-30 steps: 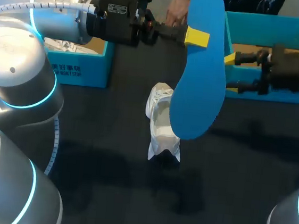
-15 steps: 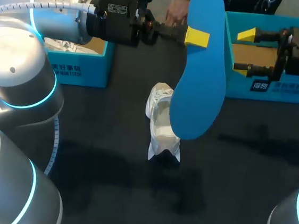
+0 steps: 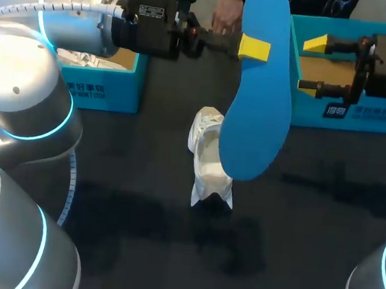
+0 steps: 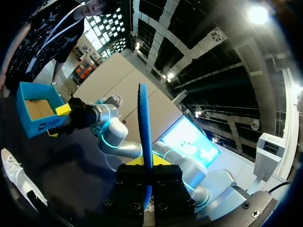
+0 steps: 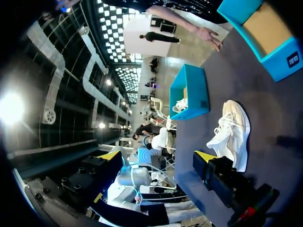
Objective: Take the shoe out of the shoebox, open the shoe tongue, remove and reinsert the insole, then place the shoe into the shoebox
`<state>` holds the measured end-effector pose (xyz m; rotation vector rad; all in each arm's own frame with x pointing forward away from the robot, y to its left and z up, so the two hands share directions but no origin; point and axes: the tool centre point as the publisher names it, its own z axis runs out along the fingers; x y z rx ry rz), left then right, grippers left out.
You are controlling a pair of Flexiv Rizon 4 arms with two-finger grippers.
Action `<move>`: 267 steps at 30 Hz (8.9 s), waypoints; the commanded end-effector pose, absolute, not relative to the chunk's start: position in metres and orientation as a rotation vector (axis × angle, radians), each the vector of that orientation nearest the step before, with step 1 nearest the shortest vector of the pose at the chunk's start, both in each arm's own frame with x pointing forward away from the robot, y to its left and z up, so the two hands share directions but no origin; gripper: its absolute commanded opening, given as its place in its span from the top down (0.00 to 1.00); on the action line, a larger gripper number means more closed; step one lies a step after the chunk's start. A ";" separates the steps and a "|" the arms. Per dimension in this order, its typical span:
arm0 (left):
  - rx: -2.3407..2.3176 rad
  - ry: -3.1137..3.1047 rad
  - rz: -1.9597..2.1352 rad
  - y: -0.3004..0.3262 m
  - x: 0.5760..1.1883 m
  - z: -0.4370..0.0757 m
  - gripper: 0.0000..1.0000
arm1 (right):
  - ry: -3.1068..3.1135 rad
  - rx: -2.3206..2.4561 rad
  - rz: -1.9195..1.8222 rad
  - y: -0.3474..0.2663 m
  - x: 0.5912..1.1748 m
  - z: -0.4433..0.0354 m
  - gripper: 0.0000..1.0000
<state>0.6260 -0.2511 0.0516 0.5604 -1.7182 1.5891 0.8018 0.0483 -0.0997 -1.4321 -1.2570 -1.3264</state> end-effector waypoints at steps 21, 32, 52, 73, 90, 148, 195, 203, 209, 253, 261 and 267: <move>-0.298 -2.345 1.991 -0.234 0.640 0.005 1.00 | -1.256 -1.434 -1.327 0.049 0.802 -0.100 0.00; -0.929 -2.495 2.214 -0.237 0.657 -0.004 1.00 | -1.256 -1.434 -1.327 0.049 0.802 -0.100 0.00; -1.203 -2.484 2.249 -0.238 0.670 -0.003 1.00 | -1.256 -1.434 -1.327 0.049 0.802 -0.100 0.00; -2.360 -2.554 2.198 -0.228 0.694 -0.062 1.00 | -1.256 -1.434 -1.327 0.049 0.802 -0.100 0.00; -2.818 -2.513 2.075 -0.233 0.711 -0.101 1.00 | -1.267 -1.417 -1.303 0.056 0.804 -0.098 0.00; -2.787 -2.505 2.204 -0.284 0.754 -0.104 1.00 | -1.297 -1.364 -1.243 0.117 0.792 -0.098 1.00; -2.556 -2.461 1.029 -0.218 0.783 -0.061 0.00 | -1.276 -1.401 -1.165 0.113 0.792 -0.131 1.00; -2.495 -2.456 0.854 -0.225 0.789 -0.052 0.00 | -1.276 -1.392 -1.157 0.117 0.791 -0.136 1.00; -2.505 -2.398 0.738 -0.230 0.792 -0.044 0.00 | -1.283 -1.391 -1.143 0.120 0.791 -0.139 1.00; -2.449 -2.181 0.227 -0.266 0.797 -0.021 0.00 | -1.307 -1.403 -1.090 0.124 0.797 -0.151 1.00; -2.448 -2.189 0.233 -0.275 0.799 -0.021 0.00 | -1.306 -1.392 -1.095 0.126 0.797 -0.152 1.00; -2.454 -2.189 0.235 -0.277 0.799 -0.023 0.00 | -1.304 -1.392 -1.097 0.125 0.796 -0.153 1.00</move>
